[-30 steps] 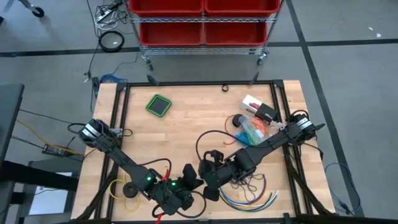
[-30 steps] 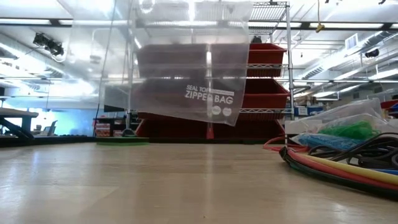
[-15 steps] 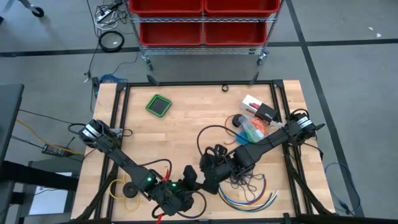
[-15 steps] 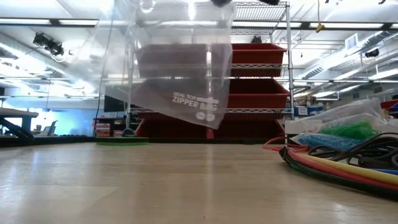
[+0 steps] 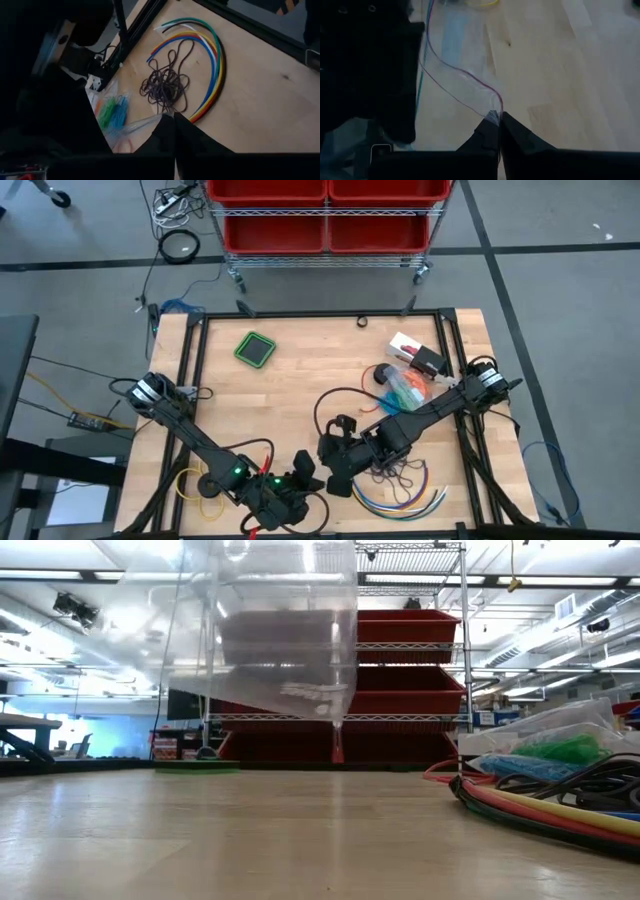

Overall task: Sort rubber bands
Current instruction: Open the transparent zip bag

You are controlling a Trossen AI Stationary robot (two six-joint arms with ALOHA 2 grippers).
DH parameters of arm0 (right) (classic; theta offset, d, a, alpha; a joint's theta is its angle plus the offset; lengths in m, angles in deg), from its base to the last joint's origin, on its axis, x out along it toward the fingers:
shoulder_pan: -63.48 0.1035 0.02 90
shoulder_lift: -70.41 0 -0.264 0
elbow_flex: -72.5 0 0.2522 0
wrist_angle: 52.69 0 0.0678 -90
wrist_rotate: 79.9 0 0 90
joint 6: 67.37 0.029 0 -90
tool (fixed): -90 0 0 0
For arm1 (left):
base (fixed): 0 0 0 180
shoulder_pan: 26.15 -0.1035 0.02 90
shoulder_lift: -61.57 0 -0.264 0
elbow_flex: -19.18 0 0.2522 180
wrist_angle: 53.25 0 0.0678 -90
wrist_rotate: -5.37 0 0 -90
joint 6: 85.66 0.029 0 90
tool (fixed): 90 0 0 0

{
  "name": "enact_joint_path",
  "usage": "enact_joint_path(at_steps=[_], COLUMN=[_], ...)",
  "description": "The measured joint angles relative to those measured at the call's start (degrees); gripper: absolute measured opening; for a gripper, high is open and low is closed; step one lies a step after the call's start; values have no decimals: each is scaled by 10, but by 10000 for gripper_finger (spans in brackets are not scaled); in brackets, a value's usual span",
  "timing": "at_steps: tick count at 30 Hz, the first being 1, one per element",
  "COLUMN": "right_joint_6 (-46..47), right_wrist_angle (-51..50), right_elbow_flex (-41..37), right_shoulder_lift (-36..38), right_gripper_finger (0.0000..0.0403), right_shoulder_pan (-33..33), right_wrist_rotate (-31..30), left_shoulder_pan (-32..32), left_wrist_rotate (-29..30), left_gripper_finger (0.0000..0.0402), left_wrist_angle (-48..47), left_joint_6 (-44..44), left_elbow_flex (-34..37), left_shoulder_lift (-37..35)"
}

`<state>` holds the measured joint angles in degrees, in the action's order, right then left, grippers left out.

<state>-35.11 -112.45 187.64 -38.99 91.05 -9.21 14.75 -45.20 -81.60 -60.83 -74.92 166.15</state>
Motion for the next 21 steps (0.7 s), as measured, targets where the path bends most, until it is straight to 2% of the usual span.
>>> enact_joint_path(at_steps=[14,21], right_joint_6=[-55,-64], right_wrist_angle=[28,27], right_elbow_flex=[0,0], right_shoulder_lift=[0,-1], right_gripper_finger=[76,73], right_shoulder_pan=[0,1], right_wrist_rotate=[35,56], left_shoulder_pan=[-1,2], left_wrist_rotate=[-29,-27], left_gripper_finger=[1,1], left_wrist_angle=[11,29], left_joint_6=[5,33], left_elbow_flex=[0,0], left_shoulder_lift=[0,-1])
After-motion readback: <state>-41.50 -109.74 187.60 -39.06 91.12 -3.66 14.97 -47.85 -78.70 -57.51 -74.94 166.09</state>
